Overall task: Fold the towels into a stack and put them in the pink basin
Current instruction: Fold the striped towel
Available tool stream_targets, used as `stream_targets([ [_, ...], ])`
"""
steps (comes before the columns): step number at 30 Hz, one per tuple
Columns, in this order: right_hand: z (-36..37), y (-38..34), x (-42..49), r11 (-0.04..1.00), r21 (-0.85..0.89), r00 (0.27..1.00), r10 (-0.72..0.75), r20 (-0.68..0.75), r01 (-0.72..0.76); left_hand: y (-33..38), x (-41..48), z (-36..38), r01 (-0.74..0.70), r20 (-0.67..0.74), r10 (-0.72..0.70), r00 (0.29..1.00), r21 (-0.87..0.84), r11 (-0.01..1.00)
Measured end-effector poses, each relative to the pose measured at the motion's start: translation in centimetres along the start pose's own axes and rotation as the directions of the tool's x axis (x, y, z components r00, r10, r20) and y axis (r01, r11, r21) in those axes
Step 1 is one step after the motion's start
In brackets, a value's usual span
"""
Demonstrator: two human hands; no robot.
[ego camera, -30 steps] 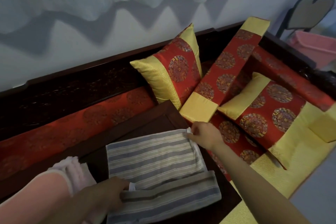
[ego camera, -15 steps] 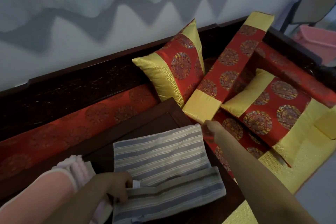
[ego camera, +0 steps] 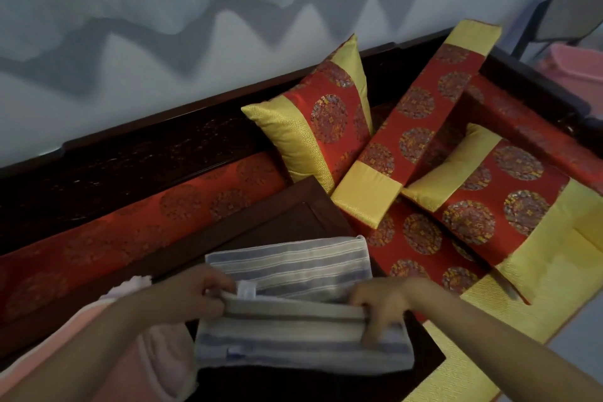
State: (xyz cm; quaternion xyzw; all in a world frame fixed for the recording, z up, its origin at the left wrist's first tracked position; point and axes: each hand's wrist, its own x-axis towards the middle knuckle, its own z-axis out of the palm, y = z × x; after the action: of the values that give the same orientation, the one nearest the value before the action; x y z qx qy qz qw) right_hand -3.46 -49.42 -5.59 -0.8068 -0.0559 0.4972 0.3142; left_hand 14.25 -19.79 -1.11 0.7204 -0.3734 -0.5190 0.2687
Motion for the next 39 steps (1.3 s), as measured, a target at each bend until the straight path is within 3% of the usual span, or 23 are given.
stream_targets([
  [3, -3.6, 0.8, -1.4, 0.967, 0.253, 1.0, 0.008, -0.012, -0.005, -1.4, 1.1, -1.9, 0.114, -0.1, -0.124, 0.987, -0.103, 0.988],
  [6, -5.8, 2.1, -1.4, 0.908, 0.417, 0.985, 0.035, -0.168, 0.039, -3.4, 2.8, -2.8, 0.273, -0.217, -0.302, 0.928, -0.152, 0.95],
  [11, -6.8, 3.0, 1.5, 0.913, 0.403, 0.887, 0.135, -0.442, 0.062, -5.4, 5.0, -3.0, 0.398, -0.329, -0.428, 0.842, -0.156, 0.904],
  [15, -5.9, 4.1, 3.8, 0.962, 0.255, 0.633, 0.255, -0.731, -0.093, -7.7, 5.6, -2.1, 0.434, -0.568, -0.462, 0.681, -0.195, 0.879],
  [16, -5.7, 4.4, 4.1, 0.962, 0.225, 0.608, 0.27, -0.747, -0.152, -8.4, 5.4, -1.9, 0.466, -0.595, -0.483, 0.642, -0.197, 0.862],
  [18, -5.1, 4.9, 4.3, 0.944, 0.229, 0.626, 0.33, -0.707, -0.239, -9.0, 5.1, -1.5, 0.481, -0.57, -0.538, 0.621, -0.264, 0.836],
  [21, -4.4, 5.7, 4.6, 0.899, 0.257, 0.6, 0.429, -0.675, -0.354, -7.8, 4.3, -0.8, 0.525, -0.404, -0.615, 0.677, -0.321, 0.788],
  [23, -4.0, 5.9, 4.6, 0.886, 0.306, 0.577, 0.459, -0.676, -0.347, -7.1, 4.1, 0.0, 0.501, -0.339, -0.602, 0.723, -0.344, 0.794],
  [27, -3.2, 5.8, 3.6, 0.803, 0.594, 0.646, 0.479, -0.595, -0.048, -6.0, 4.4, 1.8, 0.224, -0.411, -0.506, 0.758, -0.564, 0.795],
  [29, -3.2, 4.8, 2.1, 0.734, 0.673, 0.639, 0.473, -0.607, 0.096, -4.6, 4.2, 2.6, 0.06, -0.458, -0.449, 0.767, -0.646, 0.761],
  [33, -4.6, -0.1, -2.2, 0.739, 0.604, 0.633, 0.32, -0.705, 0.298, -3.3, 3.2, 3.6, -0.158, -0.461, -0.361, 0.811, -0.767, 0.622],
  [36, -6.6, -5.8, -5.7, 0.785, 0.471, 0.653, 0.114, -0.748, 0.402, -2.8, 2.0, 4.5, -0.232, -0.439, -0.309, 0.844, -0.817, 0.528],
  [39, -8.7, -11.7, -8.4, 0.838, 0.303, 0.654, -0.082, -0.752, 0.454, -2.4, 1.0, 5.7, -0.229, -0.347, -0.295, 0.89, -0.901, 0.369],
])
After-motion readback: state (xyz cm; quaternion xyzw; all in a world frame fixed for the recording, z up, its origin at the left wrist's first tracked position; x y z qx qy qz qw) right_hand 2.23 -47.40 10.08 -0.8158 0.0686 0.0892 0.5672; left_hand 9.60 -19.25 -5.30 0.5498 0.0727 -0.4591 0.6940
